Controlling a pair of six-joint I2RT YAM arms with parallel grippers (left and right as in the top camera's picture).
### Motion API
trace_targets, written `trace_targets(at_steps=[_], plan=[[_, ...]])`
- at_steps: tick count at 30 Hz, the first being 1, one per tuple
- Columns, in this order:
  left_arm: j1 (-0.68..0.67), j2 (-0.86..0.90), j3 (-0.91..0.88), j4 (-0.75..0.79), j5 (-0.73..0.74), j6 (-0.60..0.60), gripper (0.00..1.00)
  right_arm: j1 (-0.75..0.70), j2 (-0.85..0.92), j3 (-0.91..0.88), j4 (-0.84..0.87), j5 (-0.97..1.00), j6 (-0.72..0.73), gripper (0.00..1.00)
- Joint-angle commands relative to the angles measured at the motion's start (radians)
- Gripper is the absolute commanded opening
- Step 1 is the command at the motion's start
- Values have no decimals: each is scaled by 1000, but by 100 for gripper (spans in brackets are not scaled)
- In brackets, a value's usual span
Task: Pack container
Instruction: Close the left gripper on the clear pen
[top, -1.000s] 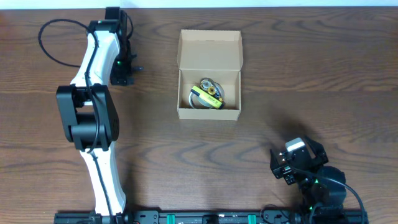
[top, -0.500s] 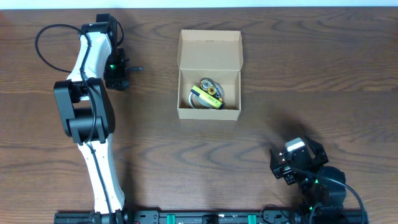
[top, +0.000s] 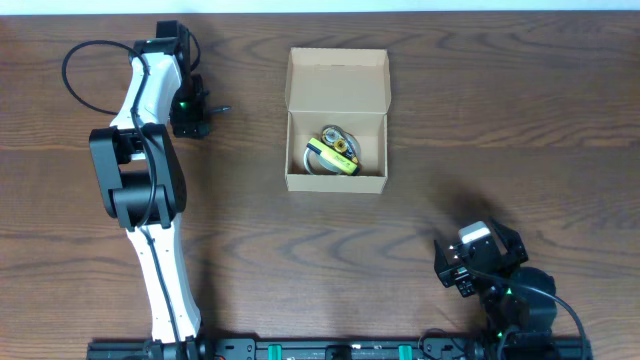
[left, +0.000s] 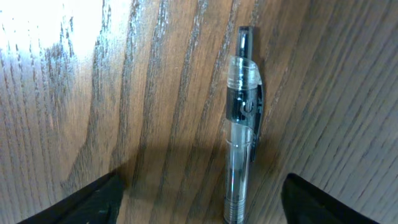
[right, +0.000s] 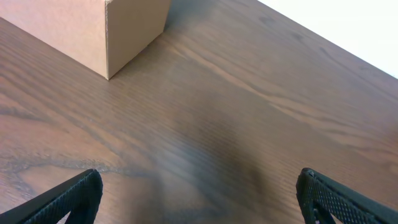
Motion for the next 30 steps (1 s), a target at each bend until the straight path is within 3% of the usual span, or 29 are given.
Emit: trace_targets(at_steps=[1, 7, 12, 23, 30], plan=[[2, 15, 25, -6, -4, 4, 78, -7, -6, -3, -2, 2, 11, 99], [-11, 15, 24, -10, -4, 4, 64, -7, -6, -3, -2, 2, 11, 99], [-18, 15, 24, -53, -4, 3, 61, -7, -6, -3, -2, 2, 11, 99], [-23, 15, 24, -89, -3, 4, 28, -7, -6, -3, -2, 2, 11, 99], [-25, 15, 24, -89, 4, 5, 15, -7, -6, -3, -2, 2, 11, 99]])
